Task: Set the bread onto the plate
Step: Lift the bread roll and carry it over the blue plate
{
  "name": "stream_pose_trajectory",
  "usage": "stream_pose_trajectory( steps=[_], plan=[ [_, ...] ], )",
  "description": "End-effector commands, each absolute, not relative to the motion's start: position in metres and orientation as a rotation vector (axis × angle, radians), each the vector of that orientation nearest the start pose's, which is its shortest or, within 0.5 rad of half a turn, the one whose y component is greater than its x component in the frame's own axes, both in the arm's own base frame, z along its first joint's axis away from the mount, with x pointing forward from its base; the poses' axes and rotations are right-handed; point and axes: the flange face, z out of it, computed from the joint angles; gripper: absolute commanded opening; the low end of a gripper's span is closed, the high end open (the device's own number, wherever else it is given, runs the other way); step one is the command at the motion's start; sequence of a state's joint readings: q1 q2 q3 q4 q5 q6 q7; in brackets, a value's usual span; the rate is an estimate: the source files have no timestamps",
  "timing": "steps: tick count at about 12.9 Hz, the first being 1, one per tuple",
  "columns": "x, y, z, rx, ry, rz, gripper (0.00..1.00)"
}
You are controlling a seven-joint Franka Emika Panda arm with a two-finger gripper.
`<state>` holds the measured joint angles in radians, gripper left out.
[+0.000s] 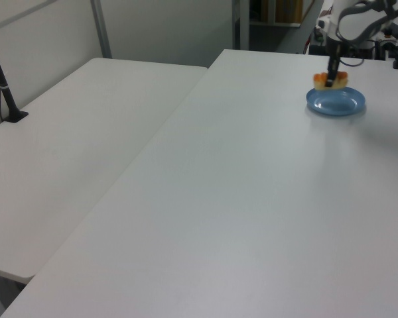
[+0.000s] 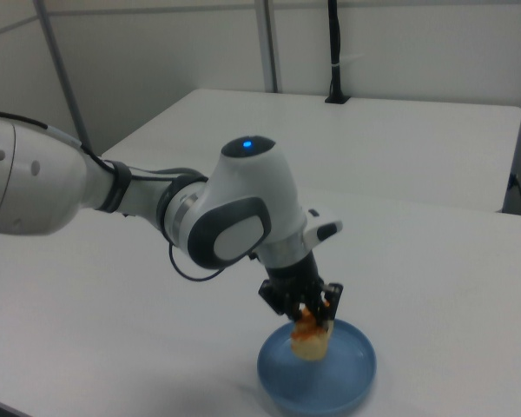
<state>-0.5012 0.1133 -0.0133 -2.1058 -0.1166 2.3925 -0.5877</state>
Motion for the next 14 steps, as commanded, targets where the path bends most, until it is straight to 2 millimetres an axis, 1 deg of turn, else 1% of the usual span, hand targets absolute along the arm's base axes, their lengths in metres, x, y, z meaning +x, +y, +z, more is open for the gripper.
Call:
stream_pose_trajectory(
  steps=[1, 2, 3, 5, 6, 7, 8, 10, 11, 12, 13, 14],
  plan=[
    [0.485, -0.28, 0.364, -3.28, -0.284, -0.158, 0.39],
    [0.485, -0.28, 0.36, -3.277, -0.284, -0.152, 0.42],
    [0.488, -0.28, 0.35, -3.275, -0.287, -0.154, 0.43],
    [0.494, -0.281, 0.341, -3.286, -0.283, -0.201, 0.43],
    [0.496, -0.282, 0.335, -3.29, -0.281, -0.22, 0.48],
    [0.497, -0.284, 0.331, -3.294, -0.278, -0.234, 0.48],
    [0.499, -0.284, 0.328, -3.295, -0.277, -0.242, 0.53],
    [0.5, -0.286, 0.325, -3.296, -0.258, -0.248, 0.68],
    [0.5, -0.286, 0.324, -3.297, -0.23, -0.25, 0.86],
    [0.5, -0.286, 0.323, -3.296, -0.21, -0.248, 1.0],
    [0.5, -0.286, 0.325, -3.297, -0.199, -0.25, 1.0],
    [0.503, -0.288, 0.337, -3.302, -0.152, -0.269, 1.0]
  ],
)
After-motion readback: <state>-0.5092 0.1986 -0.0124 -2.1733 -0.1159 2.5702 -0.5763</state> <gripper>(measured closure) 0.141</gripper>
